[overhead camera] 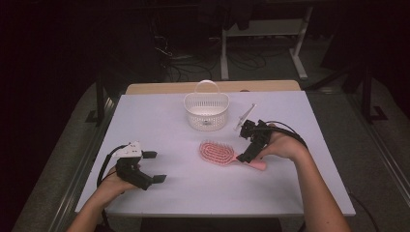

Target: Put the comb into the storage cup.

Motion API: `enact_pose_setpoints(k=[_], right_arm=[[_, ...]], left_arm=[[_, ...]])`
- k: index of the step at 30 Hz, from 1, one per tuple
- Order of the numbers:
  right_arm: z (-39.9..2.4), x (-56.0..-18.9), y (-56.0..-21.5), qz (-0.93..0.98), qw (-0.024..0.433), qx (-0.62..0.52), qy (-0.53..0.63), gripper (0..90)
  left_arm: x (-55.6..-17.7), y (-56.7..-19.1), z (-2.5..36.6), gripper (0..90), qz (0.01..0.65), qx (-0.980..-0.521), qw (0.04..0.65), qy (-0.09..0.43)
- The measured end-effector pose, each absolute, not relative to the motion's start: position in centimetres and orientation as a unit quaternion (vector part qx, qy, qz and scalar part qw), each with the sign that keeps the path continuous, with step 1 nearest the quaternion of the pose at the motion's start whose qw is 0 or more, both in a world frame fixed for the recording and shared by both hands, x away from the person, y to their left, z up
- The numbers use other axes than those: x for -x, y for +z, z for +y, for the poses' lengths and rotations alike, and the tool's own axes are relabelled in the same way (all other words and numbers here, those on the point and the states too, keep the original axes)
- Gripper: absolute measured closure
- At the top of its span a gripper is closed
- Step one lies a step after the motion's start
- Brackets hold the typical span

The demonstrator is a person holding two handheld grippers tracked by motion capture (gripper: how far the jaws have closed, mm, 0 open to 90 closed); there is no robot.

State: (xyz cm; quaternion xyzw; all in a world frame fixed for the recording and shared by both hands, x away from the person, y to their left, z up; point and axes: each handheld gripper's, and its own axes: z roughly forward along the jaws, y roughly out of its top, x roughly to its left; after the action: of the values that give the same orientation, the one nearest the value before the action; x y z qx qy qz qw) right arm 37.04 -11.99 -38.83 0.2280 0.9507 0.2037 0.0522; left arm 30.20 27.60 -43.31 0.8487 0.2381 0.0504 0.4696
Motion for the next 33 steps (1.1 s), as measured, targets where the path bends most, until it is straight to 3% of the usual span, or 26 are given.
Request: enact_pose_setpoints(k=[20, 33], right_arm=[[-10.8, -38.0, -39.6, 0.963, 0.034, -0.220, 0.155, 4.0], [-10.2, -38.4, -40.6, 0.968, 0.014, -0.216, 0.129, 17.4]], left_arm=[[-30.2, -43.1, 27.8, 0.0, 0.238, -0.848, 0.471, 0.053], [-30.2, -43.1, 27.8, 0.0, 0.238, -0.847, 0.472, 0.053]])
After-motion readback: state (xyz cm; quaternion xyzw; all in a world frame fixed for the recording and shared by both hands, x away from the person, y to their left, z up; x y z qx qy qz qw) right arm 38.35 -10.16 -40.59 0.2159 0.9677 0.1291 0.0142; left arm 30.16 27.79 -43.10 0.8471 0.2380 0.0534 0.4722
